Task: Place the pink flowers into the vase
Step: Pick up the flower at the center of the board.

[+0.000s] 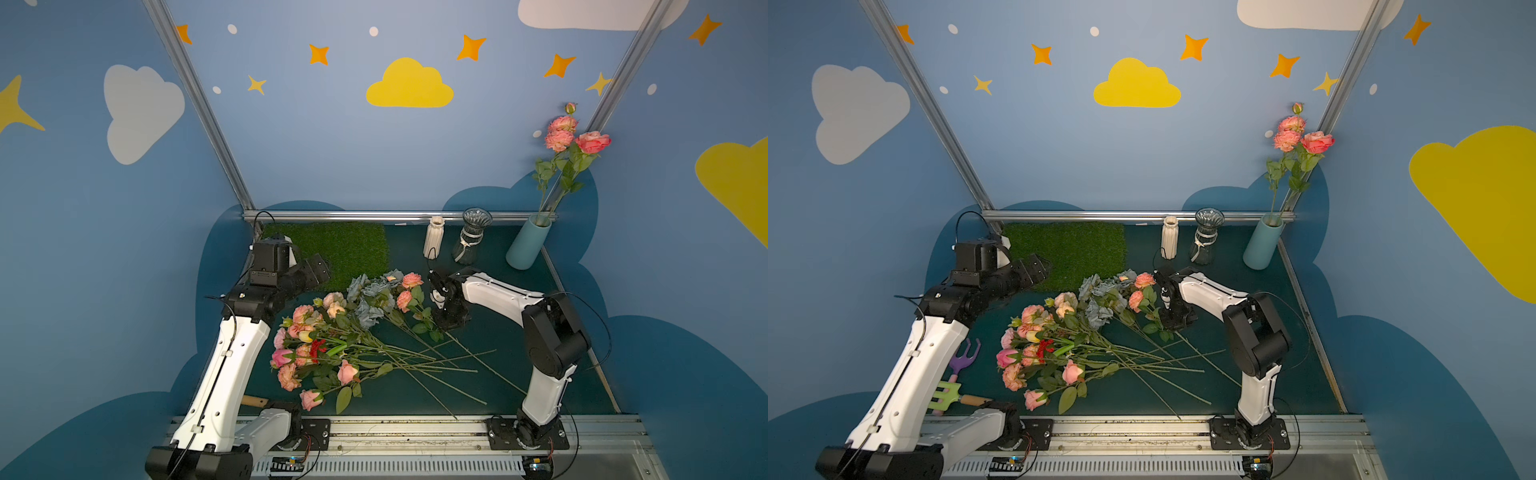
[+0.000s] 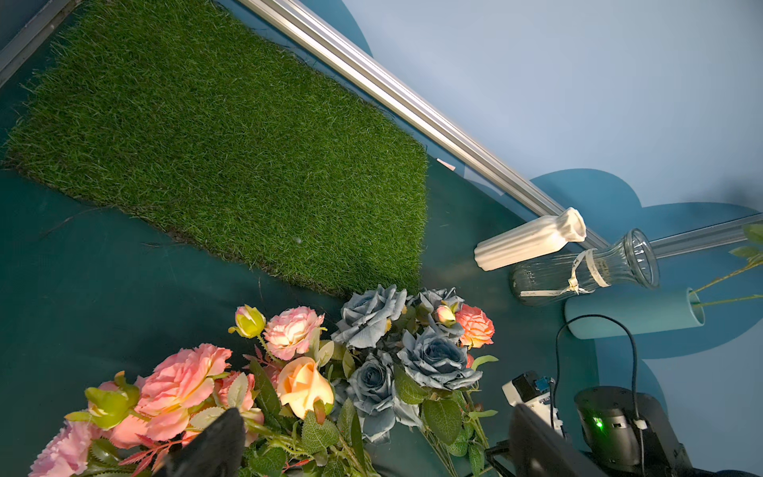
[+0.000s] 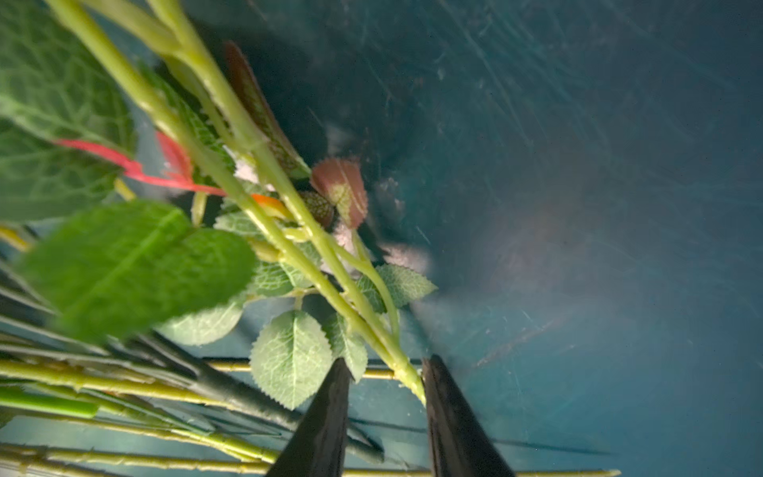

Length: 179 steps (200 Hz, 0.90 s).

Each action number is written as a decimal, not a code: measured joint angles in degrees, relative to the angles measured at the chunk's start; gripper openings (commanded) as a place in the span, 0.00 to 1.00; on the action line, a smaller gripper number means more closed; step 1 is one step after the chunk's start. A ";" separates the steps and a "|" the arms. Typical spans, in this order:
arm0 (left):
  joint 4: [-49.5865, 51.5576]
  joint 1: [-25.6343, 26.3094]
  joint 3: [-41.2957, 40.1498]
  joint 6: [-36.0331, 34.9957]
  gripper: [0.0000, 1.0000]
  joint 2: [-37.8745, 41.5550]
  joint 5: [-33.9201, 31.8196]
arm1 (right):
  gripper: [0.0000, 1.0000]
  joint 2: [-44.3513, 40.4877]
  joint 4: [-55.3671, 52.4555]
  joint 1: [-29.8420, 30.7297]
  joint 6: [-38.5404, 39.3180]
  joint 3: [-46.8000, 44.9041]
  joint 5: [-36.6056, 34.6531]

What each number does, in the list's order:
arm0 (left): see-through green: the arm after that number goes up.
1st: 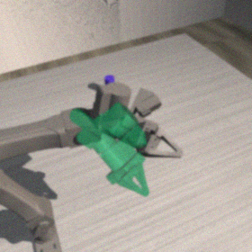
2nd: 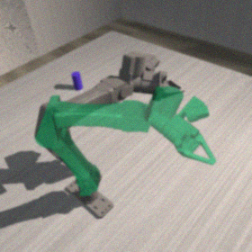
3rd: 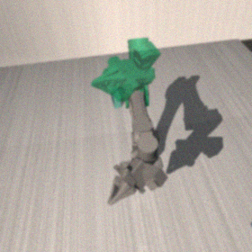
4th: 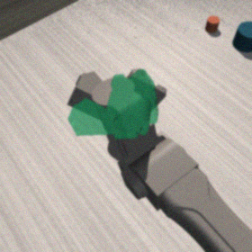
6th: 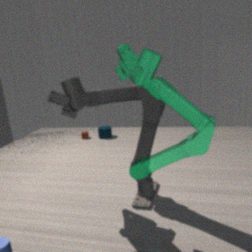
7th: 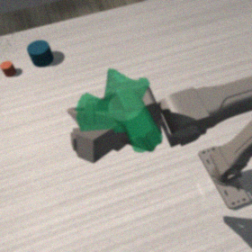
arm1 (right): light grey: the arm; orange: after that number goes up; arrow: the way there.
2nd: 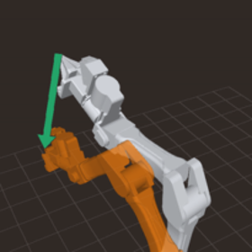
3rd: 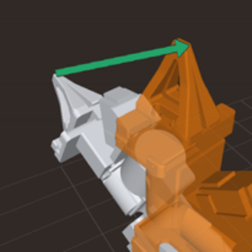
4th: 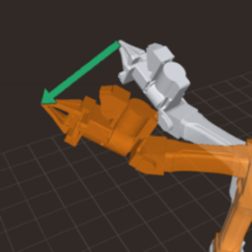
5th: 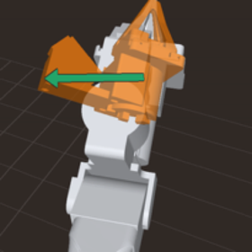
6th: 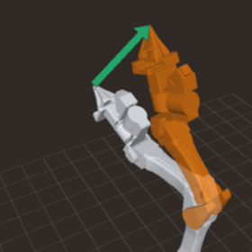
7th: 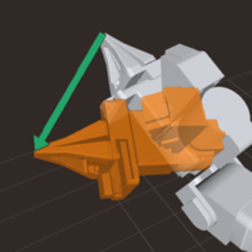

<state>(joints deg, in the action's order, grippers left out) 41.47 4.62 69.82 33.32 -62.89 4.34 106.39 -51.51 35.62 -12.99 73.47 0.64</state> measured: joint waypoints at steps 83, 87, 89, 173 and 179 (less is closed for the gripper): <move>-0.68 -0.39 -0.26 0.37 1.00 -0.07 0.11 | 0.34 1.79 3.41 -0.66 0.33 -2.40 1.36; -0.72 -0.39 -0.26 0.37 1.00 -0.07 0.11 | 0.34 1.79 3.48 -0.70 0.37 -2.40 1.44; -0.74 -0.39 -0.26 0.37 1.00 -0.07 0.11 | 0.34 1.79 3.52 -0.70 0.37 -2.40 1.51; -0.83 -0.39 -0.28 0.37 1.00 -0.66 0.17 | 0.30 1.88 4.00 -1.03 1.31 -2.40 2.05; -0.83 -0.39 -0.28 0.37 1.00 -0.66 0.17 | 0.29 1.92 4.04 -1.03 1.31 -2.40 2.05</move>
<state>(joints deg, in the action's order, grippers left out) 40.64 4.23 69.54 33.69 -63.55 4.51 108.31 -47.46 34.59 -11.68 71.07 2.70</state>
